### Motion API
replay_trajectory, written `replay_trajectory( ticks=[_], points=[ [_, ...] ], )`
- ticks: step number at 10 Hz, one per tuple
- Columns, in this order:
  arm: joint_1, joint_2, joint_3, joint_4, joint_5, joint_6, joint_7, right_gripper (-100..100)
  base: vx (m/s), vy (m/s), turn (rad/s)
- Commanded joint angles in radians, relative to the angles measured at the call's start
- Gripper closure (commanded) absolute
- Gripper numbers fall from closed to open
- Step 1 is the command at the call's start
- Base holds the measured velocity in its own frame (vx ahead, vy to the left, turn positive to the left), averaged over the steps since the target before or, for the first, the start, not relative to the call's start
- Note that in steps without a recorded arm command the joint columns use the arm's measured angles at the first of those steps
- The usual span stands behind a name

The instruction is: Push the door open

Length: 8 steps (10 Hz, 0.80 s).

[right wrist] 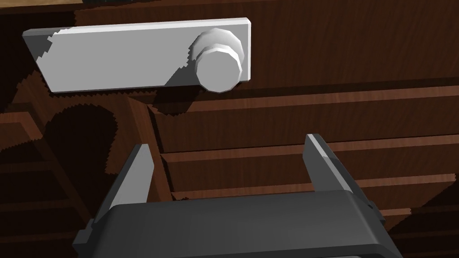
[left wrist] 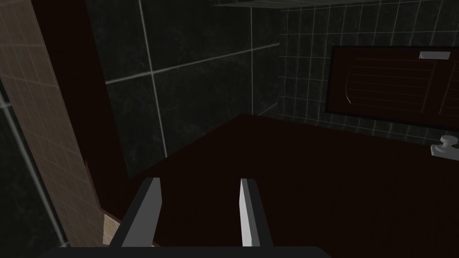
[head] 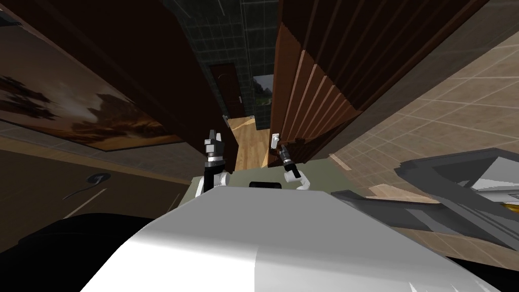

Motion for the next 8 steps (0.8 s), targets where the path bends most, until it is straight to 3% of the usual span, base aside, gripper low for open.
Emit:
replay_trajectory(
  ticks=[1, 8],
  points=[
    [-0.009, 0.003, -0.006, 0.01, 0.0, 0.0, 0.001, -100, 0.123, 0.004, 0.025],
    [-0.046, 0.016, -0.028, 0.052, -0.002, 0.001, 0.005, -100, 0.184, 0.03, 0.023]
  ],
)
